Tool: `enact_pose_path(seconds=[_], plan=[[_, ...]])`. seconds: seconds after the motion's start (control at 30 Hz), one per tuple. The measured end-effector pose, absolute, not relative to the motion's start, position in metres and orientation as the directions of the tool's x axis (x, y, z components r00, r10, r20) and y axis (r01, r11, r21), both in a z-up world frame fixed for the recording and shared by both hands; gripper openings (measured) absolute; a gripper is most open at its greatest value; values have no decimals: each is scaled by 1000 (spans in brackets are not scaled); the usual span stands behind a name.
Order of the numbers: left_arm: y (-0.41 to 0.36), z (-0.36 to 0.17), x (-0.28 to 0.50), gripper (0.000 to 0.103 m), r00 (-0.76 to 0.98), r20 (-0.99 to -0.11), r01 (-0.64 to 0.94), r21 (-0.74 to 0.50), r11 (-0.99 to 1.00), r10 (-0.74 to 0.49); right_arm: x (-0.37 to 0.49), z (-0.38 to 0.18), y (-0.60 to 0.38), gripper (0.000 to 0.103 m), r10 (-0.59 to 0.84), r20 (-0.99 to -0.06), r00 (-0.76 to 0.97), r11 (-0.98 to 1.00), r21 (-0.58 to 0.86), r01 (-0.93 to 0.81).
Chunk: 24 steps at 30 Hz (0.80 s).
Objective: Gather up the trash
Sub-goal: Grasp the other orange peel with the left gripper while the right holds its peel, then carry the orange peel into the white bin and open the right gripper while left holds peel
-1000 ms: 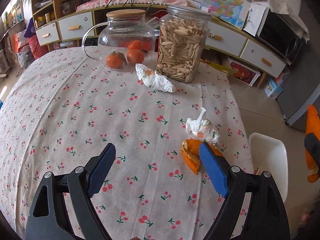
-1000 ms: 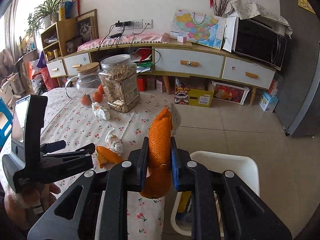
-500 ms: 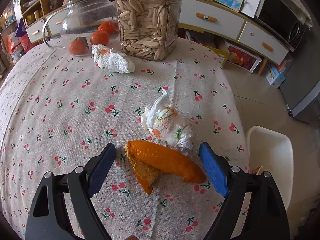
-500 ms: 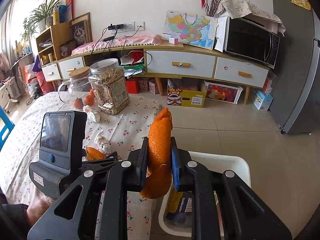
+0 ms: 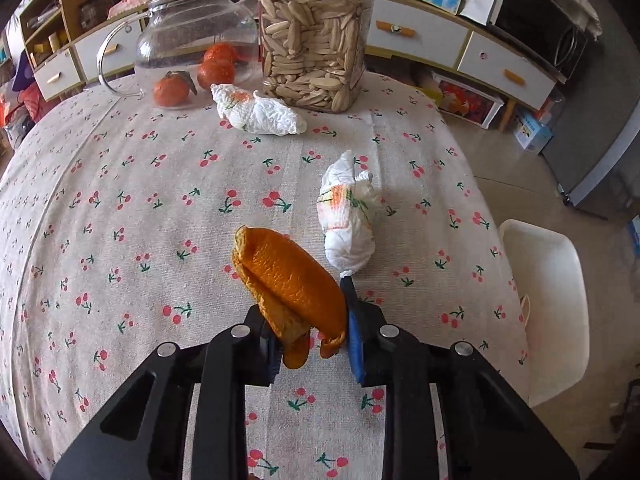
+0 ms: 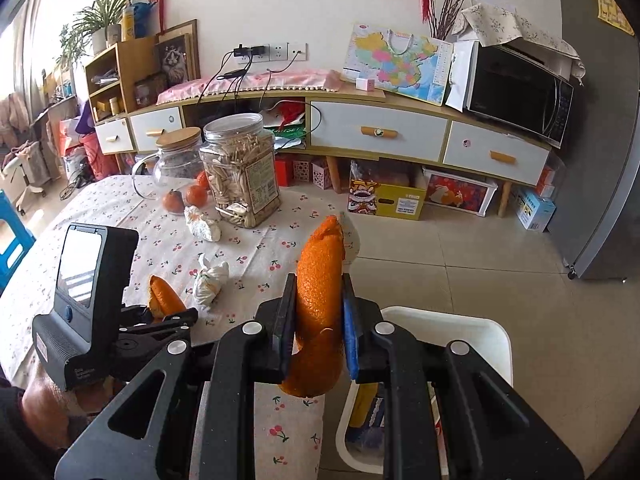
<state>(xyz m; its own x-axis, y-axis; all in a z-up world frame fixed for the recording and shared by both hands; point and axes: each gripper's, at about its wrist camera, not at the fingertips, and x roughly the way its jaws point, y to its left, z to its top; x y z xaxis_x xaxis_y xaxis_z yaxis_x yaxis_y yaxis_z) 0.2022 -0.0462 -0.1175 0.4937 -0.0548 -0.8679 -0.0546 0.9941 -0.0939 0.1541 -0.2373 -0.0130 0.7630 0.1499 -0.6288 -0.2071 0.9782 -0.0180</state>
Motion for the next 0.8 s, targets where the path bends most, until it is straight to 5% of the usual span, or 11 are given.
enact_pose_path(seconds=[0.43,0.8], plan=[[38,-85,157,25,519,-855,-178,-101,979,6,142,-5,-210,19,201,-612,765,967,-2,-256],[45,-38,131,25,698,-701,-205,-1,979,145,128,-10,-202,19,141,-593,793,980,-29,-196]])
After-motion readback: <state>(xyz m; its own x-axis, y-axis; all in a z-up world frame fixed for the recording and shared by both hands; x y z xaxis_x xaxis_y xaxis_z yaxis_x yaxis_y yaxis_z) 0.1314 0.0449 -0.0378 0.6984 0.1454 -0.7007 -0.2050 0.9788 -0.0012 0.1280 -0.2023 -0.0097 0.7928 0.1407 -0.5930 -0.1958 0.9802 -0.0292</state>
